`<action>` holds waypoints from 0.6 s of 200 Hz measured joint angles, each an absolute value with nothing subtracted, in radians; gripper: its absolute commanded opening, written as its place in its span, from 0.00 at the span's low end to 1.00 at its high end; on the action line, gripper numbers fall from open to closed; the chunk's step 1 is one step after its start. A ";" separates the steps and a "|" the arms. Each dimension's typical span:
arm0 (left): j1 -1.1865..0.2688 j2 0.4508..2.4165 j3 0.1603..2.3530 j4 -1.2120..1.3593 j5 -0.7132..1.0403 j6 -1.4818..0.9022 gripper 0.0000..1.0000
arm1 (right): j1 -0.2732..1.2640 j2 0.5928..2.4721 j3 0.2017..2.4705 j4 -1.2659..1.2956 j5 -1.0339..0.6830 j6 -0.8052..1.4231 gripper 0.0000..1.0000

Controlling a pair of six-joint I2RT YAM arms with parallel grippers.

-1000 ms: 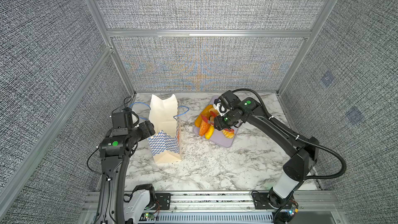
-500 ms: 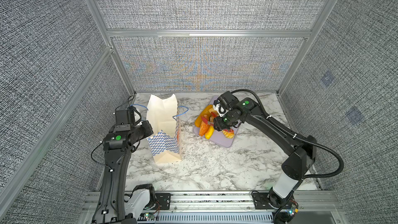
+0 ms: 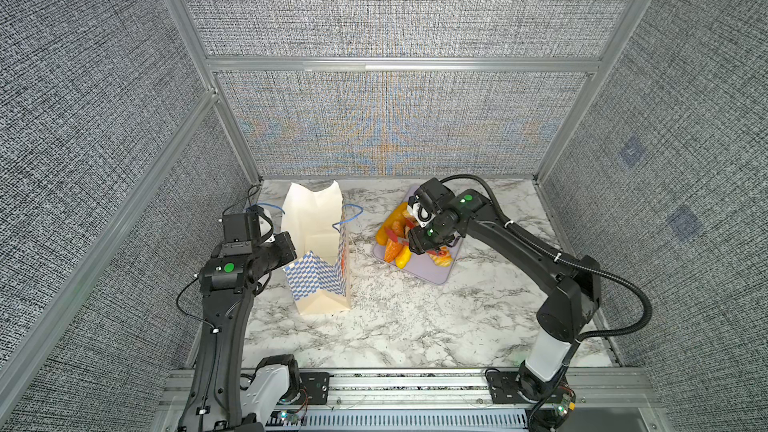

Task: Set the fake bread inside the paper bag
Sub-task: 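Lower the open tongs around the orange bread with the right gripper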

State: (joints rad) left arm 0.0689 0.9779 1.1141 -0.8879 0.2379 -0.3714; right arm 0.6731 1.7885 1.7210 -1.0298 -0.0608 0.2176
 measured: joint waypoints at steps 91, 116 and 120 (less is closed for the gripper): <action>0.069 0.974 1.108 -0.883 0.242 -0.374 0.00 | 0.673 1.808 1.723 -1.013 -0.060 0.214 0.53; 0.069 0.974 1.108 -0.881 0.242 -0.374 0.00 | 0.673 1.808 1.723 -1.012 -0.060 0.213 0.49; 0.069 0.974 1.107 -0.881 0.242 -0.374 0.00 | 0.673 1.808 1.723 -1.012 -0.060 0.214 0.49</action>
